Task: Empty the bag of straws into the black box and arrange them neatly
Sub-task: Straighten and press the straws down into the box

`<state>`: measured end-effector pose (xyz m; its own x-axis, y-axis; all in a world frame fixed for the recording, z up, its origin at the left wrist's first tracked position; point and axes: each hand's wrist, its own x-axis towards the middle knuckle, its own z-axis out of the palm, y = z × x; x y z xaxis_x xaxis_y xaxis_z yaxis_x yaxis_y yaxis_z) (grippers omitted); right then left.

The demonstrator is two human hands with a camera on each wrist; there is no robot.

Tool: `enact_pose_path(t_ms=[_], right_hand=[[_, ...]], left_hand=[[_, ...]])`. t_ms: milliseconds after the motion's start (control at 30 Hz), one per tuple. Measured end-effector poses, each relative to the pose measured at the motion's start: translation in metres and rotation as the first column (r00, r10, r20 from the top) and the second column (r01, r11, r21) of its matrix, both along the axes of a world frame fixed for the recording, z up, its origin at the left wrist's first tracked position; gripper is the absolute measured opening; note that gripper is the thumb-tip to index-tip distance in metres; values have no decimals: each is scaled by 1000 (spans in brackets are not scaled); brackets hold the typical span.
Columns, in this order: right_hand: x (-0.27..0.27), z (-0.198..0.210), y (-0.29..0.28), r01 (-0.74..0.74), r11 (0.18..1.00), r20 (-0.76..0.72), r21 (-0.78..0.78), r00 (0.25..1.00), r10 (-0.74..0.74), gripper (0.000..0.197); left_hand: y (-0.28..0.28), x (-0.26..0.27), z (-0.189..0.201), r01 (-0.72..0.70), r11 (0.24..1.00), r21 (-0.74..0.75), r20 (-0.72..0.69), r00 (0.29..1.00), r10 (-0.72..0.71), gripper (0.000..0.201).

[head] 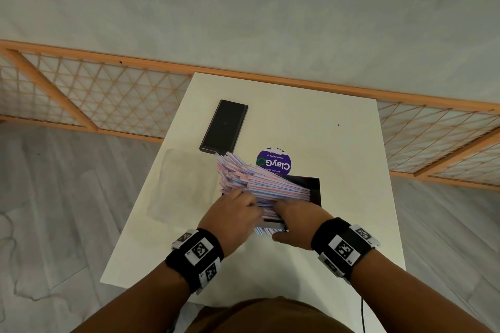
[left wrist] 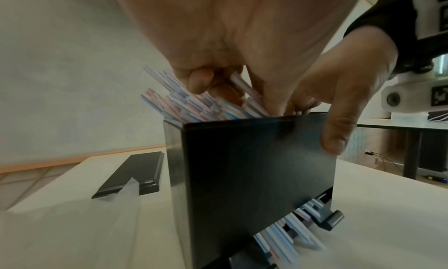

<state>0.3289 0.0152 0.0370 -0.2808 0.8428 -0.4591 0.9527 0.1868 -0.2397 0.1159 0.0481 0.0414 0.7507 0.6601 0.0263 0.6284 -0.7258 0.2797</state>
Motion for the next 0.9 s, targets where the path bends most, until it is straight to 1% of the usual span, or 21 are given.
enact_pose_path(t_ms=[33,100,167,233,300,400,533,700,867,900], right_hand=[[0,-2,1,7,1000,8,-13,1000,-7,51],[0,-5,1,22,999,10,-49,1000,-22,57],[0,-9,2,34,997,26,-70,999,-32,62],[0,-13,4,46,996,49,-73,998,-42,60],[-2,-15,7,58,996,67,-64,996,-54,55],[-5,-17,8,62,998,74,-22,995,-60,48],[-4,-18,4,32,994,86,109,995,-41,45],[-1,-12,0,20,984,81,176,996,-34,46],[5,-5,-5,50,979,35,199,998,-58,46],[6,-5,-6,58,976,31,208,997,-66,45]], left_hand=[[2,0,-2,-8,1000,21,-33,999,8,12],[5,-3,-5,-27,999,32,-68,997,29,19],[7,-5,-6,-44,998,47,-73,996,48,20],[6,-6,-7,-68,996,62,-74,995,73,19],[5,-6,-7,-88,993,76,-68,993,93,18],[3,-7,-10,-115,991,67,-93,988,121,16],[4,-7,-13,-134,989,57,-129,982,140,20],[5,-7,-12,-148,988,41,-112,982,152,21],[5,-11,-10,-175,984,38,-11,984,175,20],[4,-13,-9,-185,982,44,5,983,185,24]])
